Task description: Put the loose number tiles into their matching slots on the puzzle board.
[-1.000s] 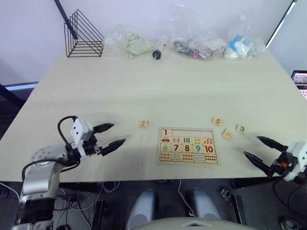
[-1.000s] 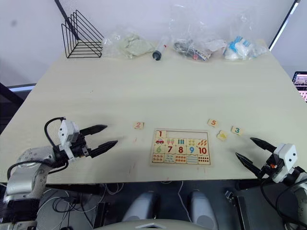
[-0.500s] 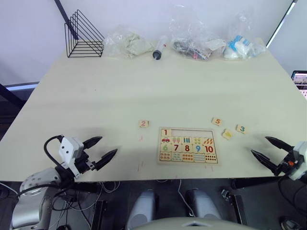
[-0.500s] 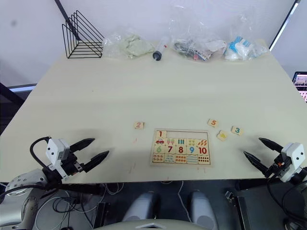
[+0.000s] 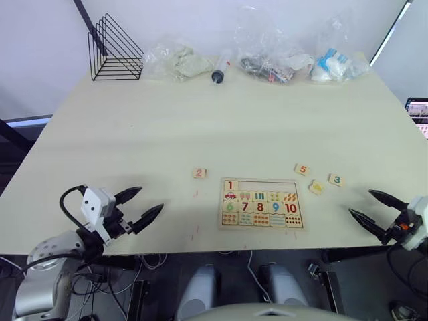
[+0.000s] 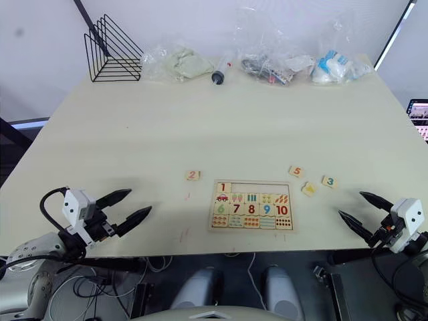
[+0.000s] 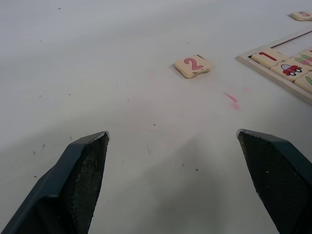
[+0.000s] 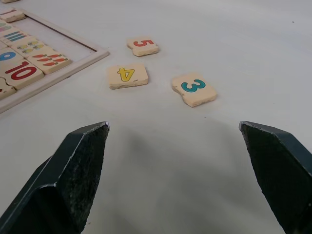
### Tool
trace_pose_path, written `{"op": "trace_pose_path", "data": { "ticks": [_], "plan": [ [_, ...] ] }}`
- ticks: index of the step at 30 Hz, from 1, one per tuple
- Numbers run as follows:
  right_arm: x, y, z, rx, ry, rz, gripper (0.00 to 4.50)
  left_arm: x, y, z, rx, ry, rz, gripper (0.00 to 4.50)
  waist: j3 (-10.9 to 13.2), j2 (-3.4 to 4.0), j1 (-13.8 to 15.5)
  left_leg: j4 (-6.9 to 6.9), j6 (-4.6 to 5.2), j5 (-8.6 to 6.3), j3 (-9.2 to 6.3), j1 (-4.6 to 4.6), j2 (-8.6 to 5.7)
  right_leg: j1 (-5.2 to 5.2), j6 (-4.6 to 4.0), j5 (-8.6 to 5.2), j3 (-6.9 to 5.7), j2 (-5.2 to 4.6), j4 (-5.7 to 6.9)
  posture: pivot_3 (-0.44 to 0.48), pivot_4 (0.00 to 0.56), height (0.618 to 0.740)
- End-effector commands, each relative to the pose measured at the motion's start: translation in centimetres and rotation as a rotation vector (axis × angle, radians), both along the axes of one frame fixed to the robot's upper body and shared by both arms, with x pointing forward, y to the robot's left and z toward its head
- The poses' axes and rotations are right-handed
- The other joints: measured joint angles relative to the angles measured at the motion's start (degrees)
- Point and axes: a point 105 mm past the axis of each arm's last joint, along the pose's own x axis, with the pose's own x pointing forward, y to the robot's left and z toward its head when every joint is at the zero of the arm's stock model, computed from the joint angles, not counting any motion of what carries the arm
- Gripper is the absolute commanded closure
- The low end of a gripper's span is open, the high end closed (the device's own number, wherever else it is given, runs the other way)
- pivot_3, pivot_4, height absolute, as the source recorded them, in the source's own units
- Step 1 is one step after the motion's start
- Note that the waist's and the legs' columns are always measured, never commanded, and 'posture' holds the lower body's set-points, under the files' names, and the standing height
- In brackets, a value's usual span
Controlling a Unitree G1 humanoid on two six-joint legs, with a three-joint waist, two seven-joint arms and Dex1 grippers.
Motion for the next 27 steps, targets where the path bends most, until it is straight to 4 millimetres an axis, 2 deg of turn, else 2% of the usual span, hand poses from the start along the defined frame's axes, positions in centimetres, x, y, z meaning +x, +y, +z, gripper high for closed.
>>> {"op": "trace_pose_path", "data": {
  "ticks": [1, 18, 27],
  "plan": [
    [-0.2, 0.1, 1.3, -0.009, -0.06, 0.02, 0.0, 0.2, -0.2, 0.5, 0.001, -0.03, -0.014, 0.05, 0.0, 0.0, 0.0, 0.0, 0.0, 0.0, 0.0, 0.0, 0.0, 0.0, 0.01, 0.0, 0.01, 0.0, 0.0, 0.0, 0.15, 0.74],
    [-0.5, 0.5, 1.2, 0.004, -0.085, 0.077, 0.0, 0.7, -0.2, 0.6, 0.011, -0.056, -0.025, 0.05, 0.0, 0.01, 0.0, 0.0, 0.0, 0.0, -0.01, 0.0, 0.01, 0.0, -0.02, -0.01, 0.01, -0.01, -0.01, 0.0, 0.15, 0.74],
    [-1.5, 1.2, 2.1, 0.059, -0.112, 0.152, 0.0, 1.6, -0.3, 1.0, 0.073, -0.063, -0.137, 0.05, 0.0, 0.02, 0.1, -0.01, 0.0, 0.0, -0.03, -0.01, 0.02, 0.0, -0.02, -0.01, -0.02, 0.0, -0.02, 0.0, 0.15, 0.74]
  ]
}}
